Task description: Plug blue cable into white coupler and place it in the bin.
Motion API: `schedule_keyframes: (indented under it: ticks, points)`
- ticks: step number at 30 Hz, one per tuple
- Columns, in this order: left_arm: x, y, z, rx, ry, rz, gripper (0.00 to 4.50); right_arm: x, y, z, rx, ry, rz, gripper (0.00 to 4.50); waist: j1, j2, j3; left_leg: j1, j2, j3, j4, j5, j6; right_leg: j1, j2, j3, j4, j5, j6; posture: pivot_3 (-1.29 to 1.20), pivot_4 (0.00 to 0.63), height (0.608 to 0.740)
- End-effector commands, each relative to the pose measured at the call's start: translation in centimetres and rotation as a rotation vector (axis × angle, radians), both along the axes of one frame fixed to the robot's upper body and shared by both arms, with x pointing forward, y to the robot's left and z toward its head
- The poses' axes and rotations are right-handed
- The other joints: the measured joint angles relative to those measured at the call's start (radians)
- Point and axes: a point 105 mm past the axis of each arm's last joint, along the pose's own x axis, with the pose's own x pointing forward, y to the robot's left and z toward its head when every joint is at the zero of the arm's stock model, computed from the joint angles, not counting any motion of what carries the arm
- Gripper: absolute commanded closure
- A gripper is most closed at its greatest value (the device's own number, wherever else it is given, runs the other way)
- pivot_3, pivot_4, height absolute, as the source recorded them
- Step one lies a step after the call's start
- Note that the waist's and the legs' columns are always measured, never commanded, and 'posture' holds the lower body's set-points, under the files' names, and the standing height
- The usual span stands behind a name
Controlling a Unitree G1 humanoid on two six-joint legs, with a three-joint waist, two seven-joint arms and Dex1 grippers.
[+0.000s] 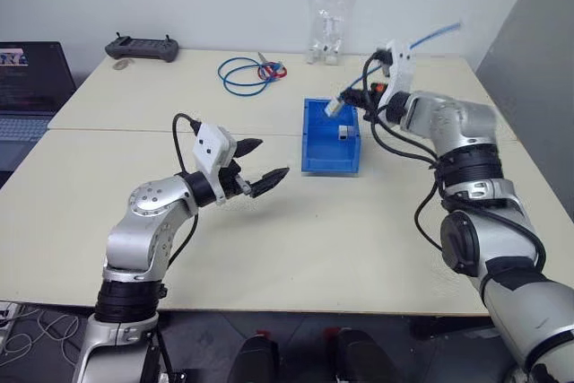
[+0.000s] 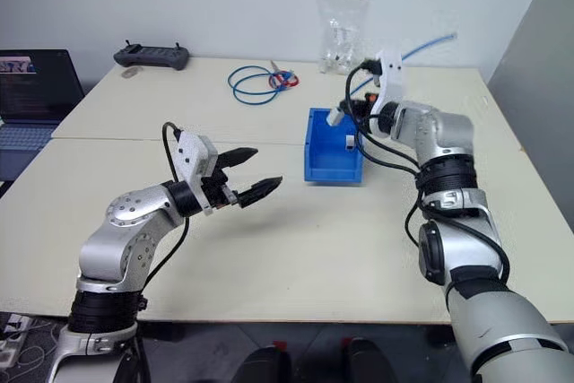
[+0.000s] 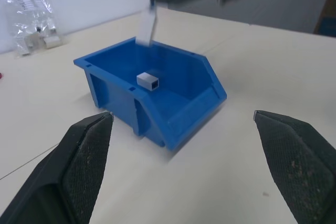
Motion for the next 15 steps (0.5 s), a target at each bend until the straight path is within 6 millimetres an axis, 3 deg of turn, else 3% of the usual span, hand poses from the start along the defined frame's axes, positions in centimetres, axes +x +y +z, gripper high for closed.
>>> schedule_keyframes:
  ticks: [1, 5, 9, 15]
  points:
    - [-0.5, -0.4, 0.8, -0.007, -0.032, 0.011, 0.00, 0.8, -0.3, 3.2, -0.051, -0.122, -0.019, 2.63, -0.001, 0.000, 0.000, 0.000, 0.000, 0.001, 0.000, 0.000, 0.000, 0.000, -0.001, 0.000, 0.000, 0.000, 0.000, 0.00, 0.150, 0.740]
    - [0.4, 0.2, 0.5, 0.000, -0.033, 0.079, 0.00, 1.3, -1.5, 3.4, -0.084, -0.147, -0.070, 1.64, -0.001, 0.001, 0.001, 0.000, 0.002, 0.001, -0.001, 0.000, 0.000, -0.001, 0.000, -0.001, 0.000, 0.000, 0.000, 0.00, 0.150, 0.740]
    - [1.9, 1.1, 0.9, -0.058, -0.009, 0.180, 0.00, 0.9, -3.2, 5.2, -0.122, -0.243, -0.088, 0.69, 0.000, 0.001, 0.001, 0.002, 0.002, 0.000, 0.000, 0.000, 0.000, 0.001, 0.001, -0.002, 0.001, 0.000, 0.000, 0.00, 0.150, 0.740]
    - [2.9, 3.2, -0.3, -0.034, -0.003, 0.324, 0.00, -3.1, -6.3, 4.2, -0.278, -0.399, -0.069, 0.69, 0.004, 0.001, 0.000, 0.002, 0.002, -0.002, 0.000, 0.000, 0.000, 0.002, 0.002, -0.003, 0.000, 0.000, 0.000, 0.00, 0.150, 0.740]
